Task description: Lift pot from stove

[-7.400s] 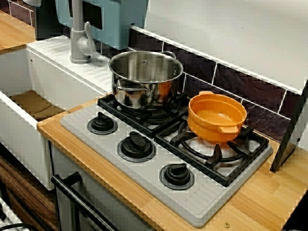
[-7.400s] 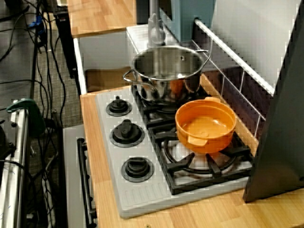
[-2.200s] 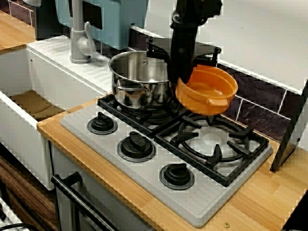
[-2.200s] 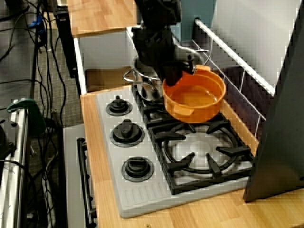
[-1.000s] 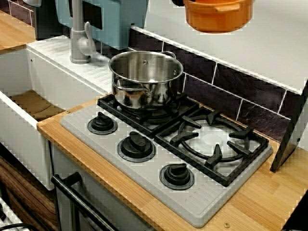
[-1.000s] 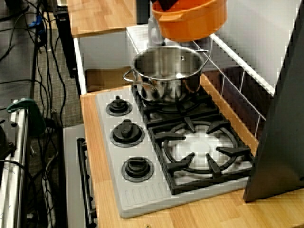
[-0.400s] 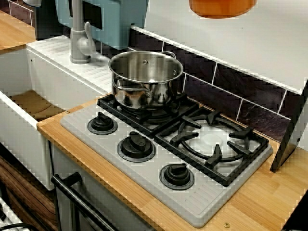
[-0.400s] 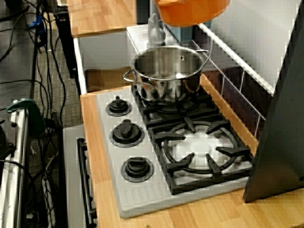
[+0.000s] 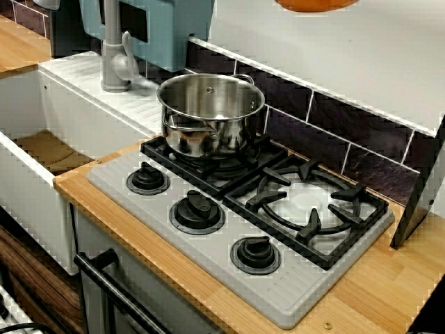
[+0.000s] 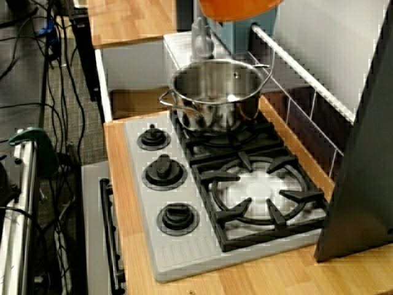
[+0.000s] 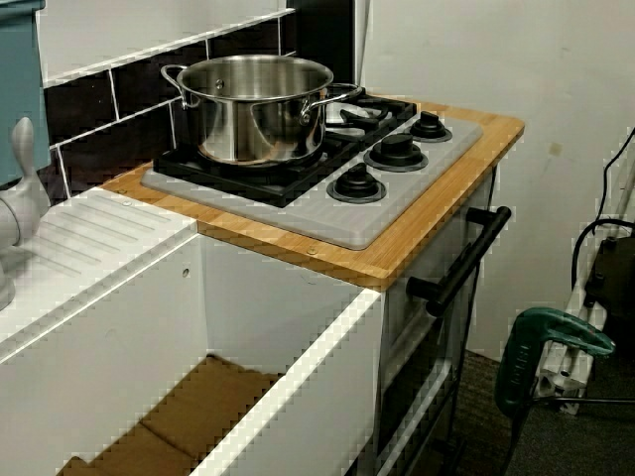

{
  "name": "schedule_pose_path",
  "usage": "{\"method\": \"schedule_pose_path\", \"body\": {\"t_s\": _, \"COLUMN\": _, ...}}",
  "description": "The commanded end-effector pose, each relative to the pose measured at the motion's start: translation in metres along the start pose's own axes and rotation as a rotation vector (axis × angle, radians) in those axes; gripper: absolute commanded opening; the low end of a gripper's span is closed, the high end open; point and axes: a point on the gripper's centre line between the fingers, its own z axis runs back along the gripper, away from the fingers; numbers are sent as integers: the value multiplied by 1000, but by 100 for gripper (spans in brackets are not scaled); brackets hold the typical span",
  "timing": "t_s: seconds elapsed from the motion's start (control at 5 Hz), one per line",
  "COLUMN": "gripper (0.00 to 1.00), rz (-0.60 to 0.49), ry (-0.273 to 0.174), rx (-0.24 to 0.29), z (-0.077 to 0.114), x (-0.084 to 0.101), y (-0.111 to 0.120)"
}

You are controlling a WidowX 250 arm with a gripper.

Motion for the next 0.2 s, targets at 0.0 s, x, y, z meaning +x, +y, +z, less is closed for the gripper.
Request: {"method": "schedule_pose_path", "body": {"t_s": 0.0, "gripper": 0, "rz": -6, "ry": 48, "rx": 34, "z": 26, "x": 1, "y": -1}}
